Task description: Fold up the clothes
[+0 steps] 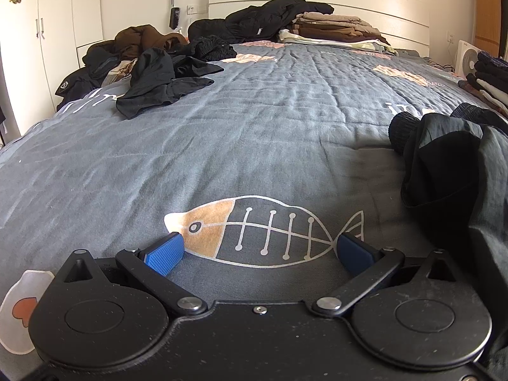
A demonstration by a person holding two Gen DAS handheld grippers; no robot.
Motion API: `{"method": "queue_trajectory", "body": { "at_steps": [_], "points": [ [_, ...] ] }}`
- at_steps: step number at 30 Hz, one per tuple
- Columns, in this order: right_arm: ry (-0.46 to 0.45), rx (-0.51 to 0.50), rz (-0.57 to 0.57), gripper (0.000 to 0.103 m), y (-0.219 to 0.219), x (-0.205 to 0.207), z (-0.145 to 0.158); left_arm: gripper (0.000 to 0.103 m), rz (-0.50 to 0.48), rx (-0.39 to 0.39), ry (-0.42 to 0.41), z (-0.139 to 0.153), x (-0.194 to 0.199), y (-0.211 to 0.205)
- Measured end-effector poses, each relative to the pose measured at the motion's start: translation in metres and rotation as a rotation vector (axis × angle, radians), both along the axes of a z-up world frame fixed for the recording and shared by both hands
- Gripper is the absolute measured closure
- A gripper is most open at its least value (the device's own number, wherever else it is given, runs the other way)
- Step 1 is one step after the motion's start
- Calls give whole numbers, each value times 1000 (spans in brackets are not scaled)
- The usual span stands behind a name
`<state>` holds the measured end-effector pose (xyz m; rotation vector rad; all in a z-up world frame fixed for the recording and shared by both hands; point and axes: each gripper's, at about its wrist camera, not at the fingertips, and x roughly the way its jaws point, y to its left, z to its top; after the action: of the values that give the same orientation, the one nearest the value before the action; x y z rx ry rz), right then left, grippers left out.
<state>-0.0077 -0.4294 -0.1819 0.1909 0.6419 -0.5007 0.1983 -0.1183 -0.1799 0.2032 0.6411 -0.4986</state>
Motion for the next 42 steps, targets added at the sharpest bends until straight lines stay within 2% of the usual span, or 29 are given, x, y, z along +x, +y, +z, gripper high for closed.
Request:
{"method": "queue_trajectory", "body": {
  "at_steps": [9, 34, 36, 38, 42],
  "points": [
    [0, -1, 0, 0, 0, 0, 0, 0, 0, 23, -13, 0, -1, -3],
    [-2, 2, 1, 0, 0, 0, 1, 0, 1, 6, -7, -1, 0, 0],
    [-2, 1, 1, 0, 0, 0, 1, 0, -16, -7, -15, -4, 1, 2],
    [-2, 1, 1, 0, 0, 0, 1, 0, -15, -52, 16, -3, 6, 8],
    [-2, 1, 1, 0, 0, 0, 1, 0, -15, -38, 9, -3, 5, 5]
  ]
}}
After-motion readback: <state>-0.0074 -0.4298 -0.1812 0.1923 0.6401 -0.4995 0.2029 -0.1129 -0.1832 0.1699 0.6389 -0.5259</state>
